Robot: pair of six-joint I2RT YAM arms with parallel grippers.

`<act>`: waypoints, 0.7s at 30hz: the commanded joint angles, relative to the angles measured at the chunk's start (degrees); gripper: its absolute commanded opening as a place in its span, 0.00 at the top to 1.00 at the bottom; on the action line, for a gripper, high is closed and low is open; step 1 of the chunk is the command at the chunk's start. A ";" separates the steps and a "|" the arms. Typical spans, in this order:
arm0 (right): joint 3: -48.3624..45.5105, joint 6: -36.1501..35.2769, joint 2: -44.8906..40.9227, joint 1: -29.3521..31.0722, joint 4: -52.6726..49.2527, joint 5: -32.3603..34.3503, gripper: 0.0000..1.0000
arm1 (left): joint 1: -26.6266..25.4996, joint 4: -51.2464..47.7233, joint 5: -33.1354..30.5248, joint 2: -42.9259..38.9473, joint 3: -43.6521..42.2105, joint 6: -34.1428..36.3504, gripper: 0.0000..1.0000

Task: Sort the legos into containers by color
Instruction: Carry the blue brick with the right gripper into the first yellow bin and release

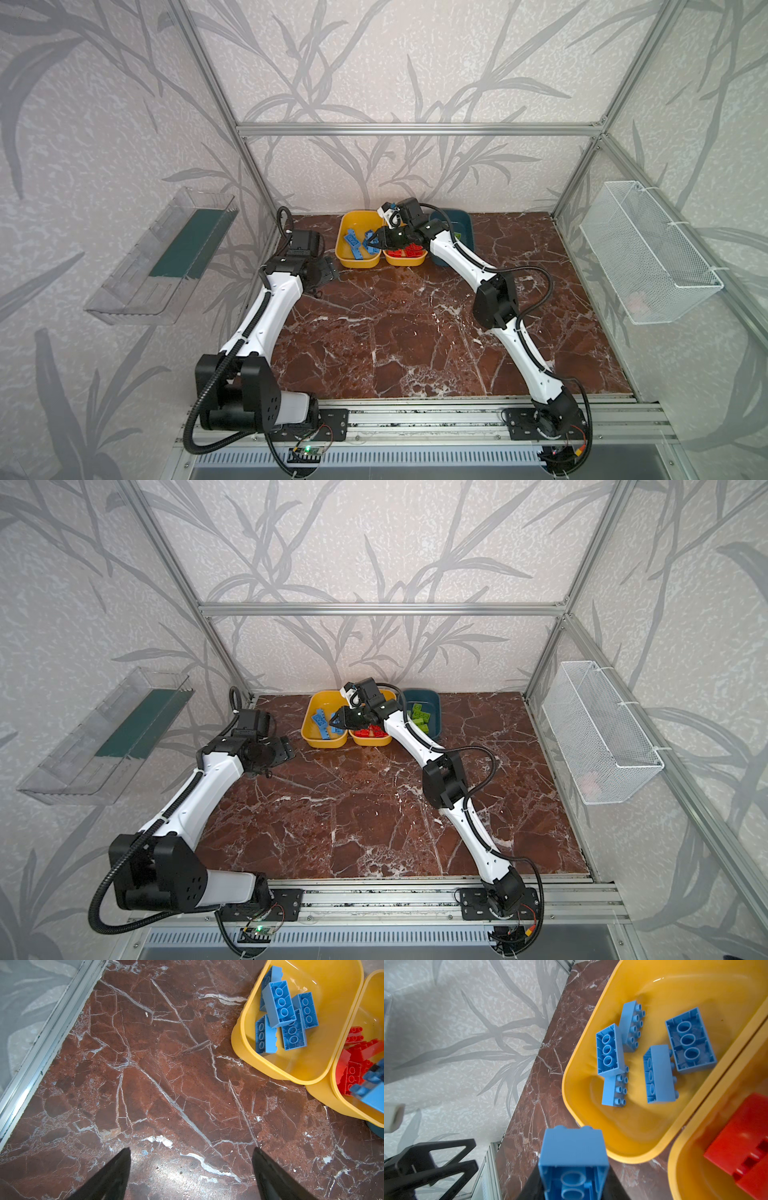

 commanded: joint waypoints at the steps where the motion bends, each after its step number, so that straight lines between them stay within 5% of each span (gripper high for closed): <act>1: 2.86 -0.09 2.40 0.60 6.68 1.09 0.81 | 1.12 -1.53 1.41 -1.42 1.33 2.01 0.09; 12: 9.98 -3.09 8.67 1.42 7.86 6.73 0.75 | 3.35 -1.29 3.16 -3.24 0.27 1.12 0.09; 17: 10.72 -5.99 8.75 1.59 8.06 8.55 0.28 | 3.53 -1.53 3.13 -3.96 0.52 1.07 0.09; 21: 12.35 -6.90 7.58 1.59 9.46 8.30 0.15 | 3.75 -1.22 3.29 -4.29 0.80 0.99 0.09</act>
